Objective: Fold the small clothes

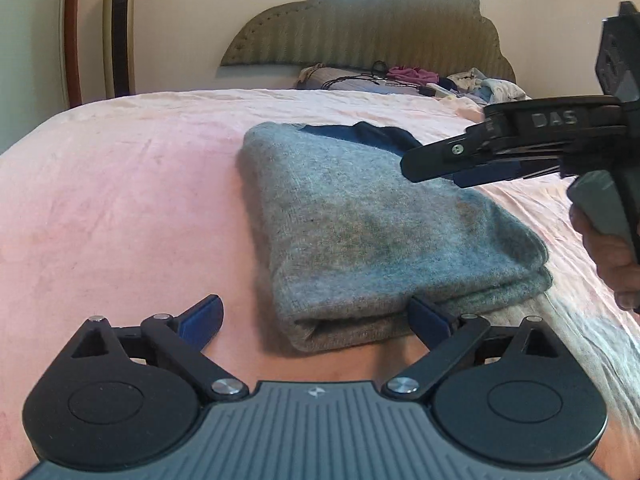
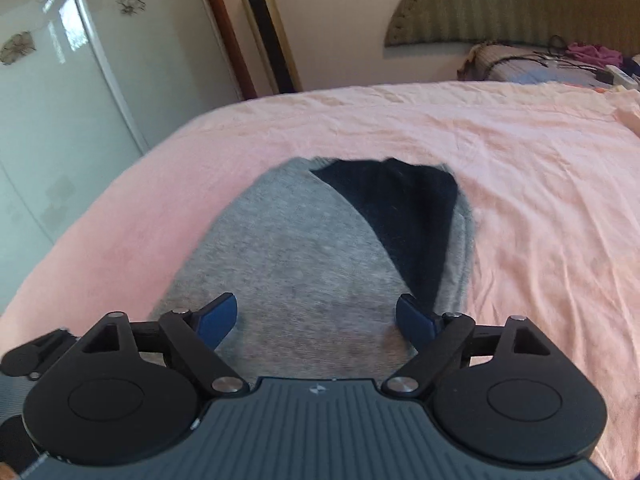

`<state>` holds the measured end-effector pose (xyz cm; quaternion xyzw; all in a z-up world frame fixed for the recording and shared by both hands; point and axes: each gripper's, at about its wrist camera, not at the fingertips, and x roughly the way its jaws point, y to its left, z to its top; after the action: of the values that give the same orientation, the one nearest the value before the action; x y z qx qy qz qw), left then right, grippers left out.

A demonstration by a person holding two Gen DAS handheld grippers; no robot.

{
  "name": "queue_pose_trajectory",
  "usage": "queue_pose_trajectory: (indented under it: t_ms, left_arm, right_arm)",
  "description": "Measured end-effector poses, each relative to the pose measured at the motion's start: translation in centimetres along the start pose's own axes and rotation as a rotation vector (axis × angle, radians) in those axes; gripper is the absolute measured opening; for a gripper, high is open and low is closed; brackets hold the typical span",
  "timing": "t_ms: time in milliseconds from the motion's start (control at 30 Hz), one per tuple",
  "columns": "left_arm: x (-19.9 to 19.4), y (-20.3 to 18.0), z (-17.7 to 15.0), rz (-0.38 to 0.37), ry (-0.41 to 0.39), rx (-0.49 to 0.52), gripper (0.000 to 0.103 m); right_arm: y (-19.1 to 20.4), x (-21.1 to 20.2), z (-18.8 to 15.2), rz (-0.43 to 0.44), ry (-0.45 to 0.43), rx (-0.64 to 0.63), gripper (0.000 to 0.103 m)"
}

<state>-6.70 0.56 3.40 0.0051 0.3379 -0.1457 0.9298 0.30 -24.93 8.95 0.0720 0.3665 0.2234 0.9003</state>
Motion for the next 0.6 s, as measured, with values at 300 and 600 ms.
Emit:
queue_pose_trajectory:
  t_ms: [300, 600]
  left_arm:
    - [0.5, 0.4, -0.1, -0.003, 0.012, -0.025, 0.099]
    - [-0.9, 0.9, -0.6, 0.029, -0.016, -0.048, 0.100]
  right_arm:
    - [1.2, 0.6, -0.6, 0.041, 0.071, -0.013, 0.093]
    - [1.8, -1.5, -3.4, -0.011, 0.031, -0.048, 0.096]
